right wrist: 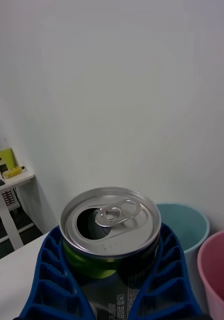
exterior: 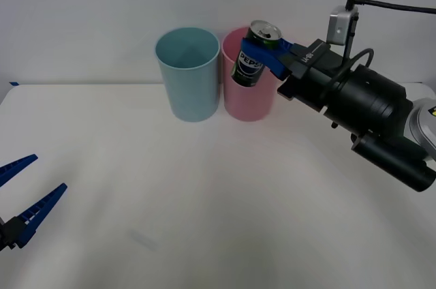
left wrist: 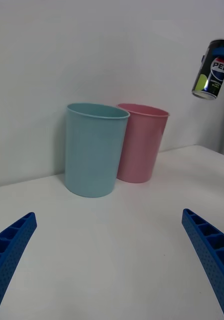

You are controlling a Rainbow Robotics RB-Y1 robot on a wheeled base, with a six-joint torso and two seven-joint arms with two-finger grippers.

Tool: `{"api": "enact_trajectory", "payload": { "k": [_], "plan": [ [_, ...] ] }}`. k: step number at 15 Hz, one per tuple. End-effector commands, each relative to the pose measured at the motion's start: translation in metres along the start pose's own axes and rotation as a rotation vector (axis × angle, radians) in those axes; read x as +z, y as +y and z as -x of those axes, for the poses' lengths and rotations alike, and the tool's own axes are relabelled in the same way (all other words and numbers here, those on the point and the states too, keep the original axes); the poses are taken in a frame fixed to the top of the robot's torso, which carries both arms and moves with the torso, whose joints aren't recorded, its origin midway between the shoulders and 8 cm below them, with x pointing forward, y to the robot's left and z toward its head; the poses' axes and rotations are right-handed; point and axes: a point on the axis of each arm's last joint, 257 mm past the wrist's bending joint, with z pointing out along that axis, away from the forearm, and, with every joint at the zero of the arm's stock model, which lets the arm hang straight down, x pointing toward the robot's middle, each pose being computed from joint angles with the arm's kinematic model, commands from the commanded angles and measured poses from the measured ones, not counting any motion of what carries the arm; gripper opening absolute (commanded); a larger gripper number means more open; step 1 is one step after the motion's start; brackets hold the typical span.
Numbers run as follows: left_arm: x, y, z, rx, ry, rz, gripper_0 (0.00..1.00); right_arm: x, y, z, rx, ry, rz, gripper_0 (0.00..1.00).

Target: Grasp the object on the table and drop it into the matching bin: aluminum can to the light blue bin, PET bottle to the pink bin.

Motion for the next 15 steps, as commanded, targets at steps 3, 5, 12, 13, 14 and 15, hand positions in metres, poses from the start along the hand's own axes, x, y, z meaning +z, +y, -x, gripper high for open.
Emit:
{"api": "enact_trajectory", "payload": {
  "k": [3,5,12,13,14,15],
  "plan": [
    [0.000,0.000,0.000,0.000,0.000,0.000,1.00,0.052,-0.039,0.010,-0.056,0.015,-0.029,0.00],
    [0.000,0.000,0.000,0.000,0.000,0.000,1.00,0.077,-0.052,0.011,-0.065,0.024,-0.042,0.00],
    [0.000,0.000,0.000,0.000,0.000,0.000,1.00,0.162,-0.077,-0.010,-0.043,0.090,-0.093,0.00],
    [0.000,0.000,0.000,0.000,0.000,0.000,1.00,0.173,-0.076,-0.014,-0.041,0.100,-0.093,0.00],
    [0.000,0.000,0.000,0.000,0.000,0.000,1.00,0.183,-0.073,-0.017,-0.035,0.109,-0.095,0.00],
    [0.000,0.000,0.000,0.000,0.000,0.000,1.00,0.191,-0.071,-0.021,-0.033,0.119,-0.096,0.00]
  ]
}}
